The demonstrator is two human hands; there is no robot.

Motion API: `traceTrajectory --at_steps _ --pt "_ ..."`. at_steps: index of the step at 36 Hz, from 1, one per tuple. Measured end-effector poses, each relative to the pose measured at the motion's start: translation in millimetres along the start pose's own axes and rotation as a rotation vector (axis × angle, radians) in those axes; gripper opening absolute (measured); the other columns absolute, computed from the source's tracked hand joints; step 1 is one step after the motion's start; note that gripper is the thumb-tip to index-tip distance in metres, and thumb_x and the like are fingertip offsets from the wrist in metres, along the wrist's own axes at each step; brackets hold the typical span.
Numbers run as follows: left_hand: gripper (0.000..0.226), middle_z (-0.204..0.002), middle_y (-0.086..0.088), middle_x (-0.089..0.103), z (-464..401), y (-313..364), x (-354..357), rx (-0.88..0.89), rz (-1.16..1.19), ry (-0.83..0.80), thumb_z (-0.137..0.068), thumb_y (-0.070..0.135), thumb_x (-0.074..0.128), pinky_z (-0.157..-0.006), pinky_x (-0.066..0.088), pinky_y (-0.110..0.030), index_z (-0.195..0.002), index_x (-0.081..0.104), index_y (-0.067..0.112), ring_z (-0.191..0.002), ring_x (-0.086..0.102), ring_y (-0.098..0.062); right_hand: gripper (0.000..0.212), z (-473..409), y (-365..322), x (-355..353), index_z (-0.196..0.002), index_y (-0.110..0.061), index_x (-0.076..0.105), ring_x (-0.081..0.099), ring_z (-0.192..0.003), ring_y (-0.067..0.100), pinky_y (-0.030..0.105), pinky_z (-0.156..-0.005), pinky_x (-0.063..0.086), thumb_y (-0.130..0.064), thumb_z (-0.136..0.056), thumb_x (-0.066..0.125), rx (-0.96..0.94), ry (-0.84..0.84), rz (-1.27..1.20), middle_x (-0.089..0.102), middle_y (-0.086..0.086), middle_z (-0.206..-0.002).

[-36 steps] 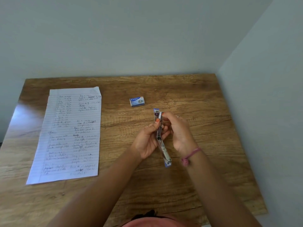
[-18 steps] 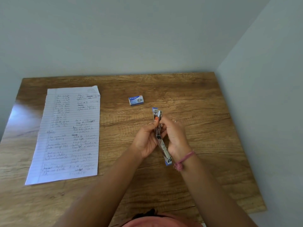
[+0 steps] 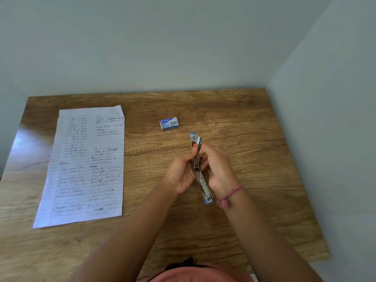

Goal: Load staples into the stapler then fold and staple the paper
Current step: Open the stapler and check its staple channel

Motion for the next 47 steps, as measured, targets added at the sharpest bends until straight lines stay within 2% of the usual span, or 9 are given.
traceTrajectory --at_steps 7,12,18,23,26,32,40,45,47 --pt "0.021 -0.076 -0.01 0.07 -0.8 2.3 1.5 -0.021 0.005 0.012 -0.086 0.018 0.059 -0.063 0.059 -0.025 -0.097 0.066 0.0 -0.068 0.069 -0.015 0.021 0.2 -7.6 12.7 -0.096 0.004 0.069 0.052 -0.035 0.004 0.014 -0.035 0.038 0.0 -0.08 0.056 0.034 0.006 0.033 0.056 0.001 -0.056" --pt "0.021 -0.078 -0.012 0.07 -1.5 2.3 0.6 -0.012 0.036 0.019 -0.093 0.017 0.056 -0.066 0.06 -0.027 -0.092 0.068 -0.001 -0.07 0.07 -0.017 0.013 1.8 -9.2 10.8 -0.086 -0.001 0.066 0.047 -0.031 0.004 0.013 -0.033 0.035 0.0 -0.079 0.055 0.058 0.0 0.026 0.052 -0.002 -0.045" --pt "0.026 -0.078 -0.014 0.071 0.1 2.1 3.1 -0.024 0.032 0.004 -0.091 0.016 0.057 -0.064 0.059 -0.027 -0.081 0.076 0.0 -0.072 0.072 -0.018 0.01 0.3 -9.4 3.4 -0.07 -0.007 0.064 0.047 -0.033 0.006 0.015 -0.034 0.037 -0.003 -0.077 0.059 0.077 -0.024 0.048 0.052 0.0 -0.05" --pt "0.022 -0.077 -0.013 0.069 1.9 2.7 4.7 -0.038 0.031 0.028 -0.085 0.016 0.061 -0.06 0.059 -0.025 -0.096 0.065 -0.003 -0.068 0.07 -0.017 0.016 -3.0 -7.3 7.9 -0.088 -0.008 0.065 0.047 -0.035 0.006 0.015 -0.035 0.036 -0.002 -0.079 0.053 0.085 -0.035 0.057 0.05 0.001 -0.056" --pt "0.022 -0.084 -0.012 0.065 0.7 2.6 4.3 -0.037 0.015 0.056 -0.091 0.017 0.056 -0.067 0.058 -0.028 -0.101 0.063 -0.001 -0.074 0.066 -0.017 0.018 -3.5 -5.2 12.2 -0.091 -0.011 0.063 0.049 -0.044 0.008 0.016 -0.038 0.039 -0.003 -0.08 0.05 0.066 -0.026 0.072 0.051 0.001 -0.062" --pt "0.021 -0.087 -0.012 0.061 1.7 1.8 4.5 -0.024 -0.049 0.068 -0.095 0.019 0.051 -0.071 0.053 -0.027 -0.096 0.064 0.003 -0.08 0.058 -0.02 0.022 -0.8 0.4 15.0 -0.062 -0.011 0.056 0.044 -0.032 0.004 0.013 -0.034 0.034 -0.002 -0.081 0.05 0.009 0.017 0.014 0.046 -0.004 -0.046" --pt "0.023 -0.079 -0.011 0.069 2.1 0.7 5.2 -0.016 -0.002 0.078 -0.096 0.018 0.053 -0.072 0.057 -0.027 -0.09 0.067 0.002 -0.073 0.067 -0.017 0.014 0.0 3.0 8.7 -0.068 -0.01 0.063 0.047 -0.035 0.004 0.016 -0.035 0.036 -0.007 -0.08 0.058 0.037 -0.012 -0.032 0.051 -0.004 -0.046" --pt "0.023 -0.072 -0.009 0.07 1.8 2.1 4.7 -0.019 0.028 0.055 -0.097 0.017 0.051 -0.061 0.059 -0.026 -0.09 0.066 0.002 -0.064 0.069 -0.015 0.016 0.1 -1.8 8.9 -0.068 -0.008 0.064 0.048 -0.031 0.003 0.014 -0.033 0.036 -0.003 -0.08 0.054 0.058 -0.04 -0.03 0.052 -0.006 -0.04" --pt "0.024 -0.075 -0.01 0.07 1.6 3.4 3.9 -0.024 0.041 0.032 -0.098 0.018 0.05 -0.067 0.059 -0.027 -0.09 0.067 0.002 -0.068 0.069 -0.016 0.019 -1.5 -5.2 10.0 -0.065 -0.009 0.064 0.047 -0.03 0.004 0.014 -0.032 0.035 -0.003 -0.079 0.054 0.079 -0.039 0.006 0.052 -0.006 -0.038"
Point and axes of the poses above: each hand's wrist, its own z-axis away from the middle knuckle, its own x-axis out of the palm, y = z × x, the point moved 1 cm from there along -z, towards the middle knuckle
